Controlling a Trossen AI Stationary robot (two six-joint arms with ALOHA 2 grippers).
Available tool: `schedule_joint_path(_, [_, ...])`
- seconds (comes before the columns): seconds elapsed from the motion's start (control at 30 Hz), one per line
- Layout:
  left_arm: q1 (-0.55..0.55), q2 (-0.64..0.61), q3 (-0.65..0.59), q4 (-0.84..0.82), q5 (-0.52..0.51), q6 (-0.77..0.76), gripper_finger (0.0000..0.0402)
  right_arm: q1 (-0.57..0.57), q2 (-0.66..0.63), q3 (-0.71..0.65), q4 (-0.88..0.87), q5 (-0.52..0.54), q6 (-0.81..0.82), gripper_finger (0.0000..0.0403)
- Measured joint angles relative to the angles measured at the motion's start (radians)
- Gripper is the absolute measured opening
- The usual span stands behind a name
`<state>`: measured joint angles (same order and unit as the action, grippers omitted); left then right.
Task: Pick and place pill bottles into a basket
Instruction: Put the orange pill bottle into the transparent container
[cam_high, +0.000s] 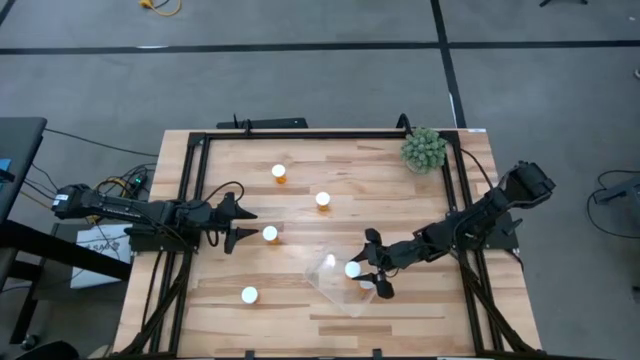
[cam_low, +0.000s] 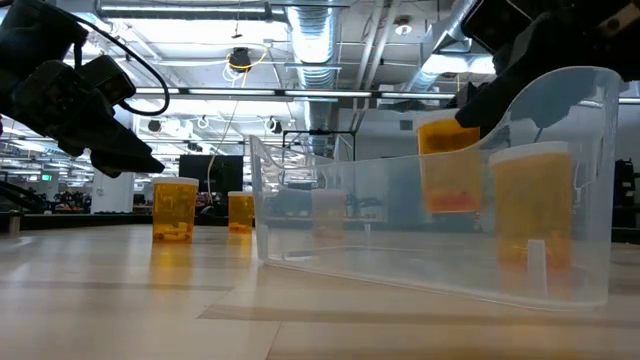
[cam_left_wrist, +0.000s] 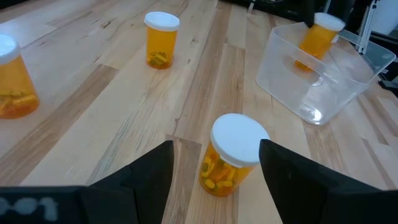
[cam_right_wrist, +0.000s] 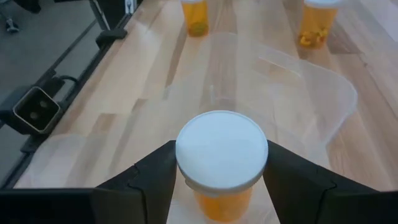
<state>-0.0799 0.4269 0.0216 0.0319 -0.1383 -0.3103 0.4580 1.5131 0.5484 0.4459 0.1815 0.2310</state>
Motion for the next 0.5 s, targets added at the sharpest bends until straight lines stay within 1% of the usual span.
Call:
schedule_joint_path(0.13, [0.0,0.0,0.0,0.0,0.0,0.0,0.0226,0.0,-0.002,0.002,0.007,0.0,-0.005,0.0213])
schedule_joint_path(0.5, [0.0,0.0,0.0,0.0,0.0,0.0,0.0226,0.0,-0.002,0.002,0.004,0.0,-0.022,0.0239])
